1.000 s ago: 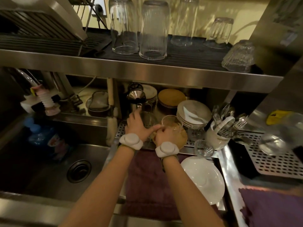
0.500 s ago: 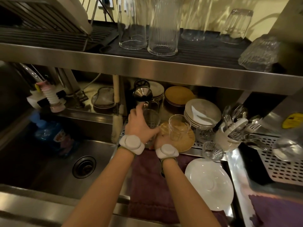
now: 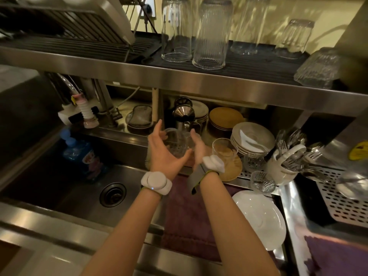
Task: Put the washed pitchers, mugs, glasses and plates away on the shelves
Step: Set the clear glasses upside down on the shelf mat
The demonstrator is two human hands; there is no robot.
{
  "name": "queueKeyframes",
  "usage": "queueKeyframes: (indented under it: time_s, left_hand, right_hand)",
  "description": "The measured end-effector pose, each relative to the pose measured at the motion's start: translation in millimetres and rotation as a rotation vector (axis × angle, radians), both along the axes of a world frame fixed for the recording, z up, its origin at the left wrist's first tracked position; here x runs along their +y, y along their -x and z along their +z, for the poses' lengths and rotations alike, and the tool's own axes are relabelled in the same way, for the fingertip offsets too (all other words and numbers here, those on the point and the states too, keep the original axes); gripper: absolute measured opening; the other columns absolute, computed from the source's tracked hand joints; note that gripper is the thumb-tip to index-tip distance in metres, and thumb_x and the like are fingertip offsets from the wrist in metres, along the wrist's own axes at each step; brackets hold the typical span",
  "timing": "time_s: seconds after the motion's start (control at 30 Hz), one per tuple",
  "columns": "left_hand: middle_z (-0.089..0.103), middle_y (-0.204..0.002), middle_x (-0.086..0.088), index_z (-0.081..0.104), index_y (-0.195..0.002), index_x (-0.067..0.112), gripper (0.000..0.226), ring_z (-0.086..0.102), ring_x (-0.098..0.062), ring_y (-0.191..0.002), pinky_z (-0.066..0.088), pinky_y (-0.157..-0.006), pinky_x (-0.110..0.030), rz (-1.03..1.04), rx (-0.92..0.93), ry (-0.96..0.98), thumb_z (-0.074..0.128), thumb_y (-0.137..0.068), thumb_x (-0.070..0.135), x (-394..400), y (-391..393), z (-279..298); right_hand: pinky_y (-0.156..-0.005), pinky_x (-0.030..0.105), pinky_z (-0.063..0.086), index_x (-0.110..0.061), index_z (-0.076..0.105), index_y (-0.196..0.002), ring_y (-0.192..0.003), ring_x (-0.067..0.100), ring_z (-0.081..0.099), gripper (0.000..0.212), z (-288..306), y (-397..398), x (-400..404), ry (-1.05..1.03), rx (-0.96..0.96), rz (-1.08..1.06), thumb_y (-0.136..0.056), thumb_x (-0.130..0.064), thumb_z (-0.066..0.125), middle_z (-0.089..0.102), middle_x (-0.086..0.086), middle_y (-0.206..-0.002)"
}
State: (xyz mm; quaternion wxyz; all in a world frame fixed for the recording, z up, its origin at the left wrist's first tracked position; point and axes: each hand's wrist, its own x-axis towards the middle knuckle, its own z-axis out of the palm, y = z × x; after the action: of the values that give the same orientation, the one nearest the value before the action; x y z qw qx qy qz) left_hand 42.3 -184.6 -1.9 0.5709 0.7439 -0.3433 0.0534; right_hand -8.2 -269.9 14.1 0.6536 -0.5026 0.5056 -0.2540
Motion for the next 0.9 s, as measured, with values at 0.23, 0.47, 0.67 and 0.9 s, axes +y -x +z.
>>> queueKeyframes:
  time_s: [0.23, 0.47, 0.67, 0.9]
  left_hand:
    - [0.044, -0.13, -0.008, 0.026, -0.141, 0.016, 0.101, 0.039, -0.024, -0.121, 0.036, -0.103, -0.044, 0.067, -0.02, -0.215, 0.081, -0.06, 0.042, 14.9, 16.3, -9.5]
    - [0.052, -0.121, -0.007, 0.043, -0.119, 0.011, 0.083, 0.048, -0.026, -0.115, 0.042, -0.097, -0.045, 0.065, 0.103, -0.345, 0.082, -0.056, 0.046, 9.8, 36.6, -10.0]
    - [0.058, -0.11, -0.004, 0.042, -0.11, 0.019, 0.073, 0.06, -0.018, -0.097, 0.054, -0.082, -0.04, -0.026, 0.277, -0.132, 0.083, -0.054, 0.042, 3.4, 64.3, 12.3]
    - [0.055, -0.104, 0.0, 0.04, -0.104, 0.025, 0.057, 0.057, -0.02, -0.097, 0.051, -0.077, -0.032, -0.026, 0.092, 0.032, 0.077, -0.061, 0.026, -7.7, 82.4, 63.4]
  right_hand:
    - [-0.091, 0.04, 0.049, -0.005, 0.025, -0.14, -0.112, 0.037, 0.057, 0.09, 15.8, 15.4, 1.2, 0.121, -0.123, 0.017, -0.072, -0.03, 0.078, 0.051, 0.023, -0.13]
    - [-0.089, 0.025, 0.045, -0.03, 0.005, -0.144, -0.113, 0.016, 0.052, 0.119, 17.2, 42.5, 13.5, 0.62, -0.129, 0.104, -0.058, -0.021, 0.086, 0.047, 0.003, -0.125]
    - [-0.081, 0.028, 0.05, -0.049, 0.005, -0.137, -0.105, 0.009, 0.054, 0.115, 46.5, 71.8, 20.2, 0.849, -0.048, 0.192, -0.051, -0.051, 0.081, 0.041, -0.023, -0.118]
    - [-0.099, 0.03, 0.045, -0.028, 0.022, -0.139, -0.121, 0.011, 0.048, 0.097, 81.3, 97.7, 11.6, 0.828, -0.098, 0.269, -0.063, -0.039, 0.081, 0.048, -0.005, -0.13]
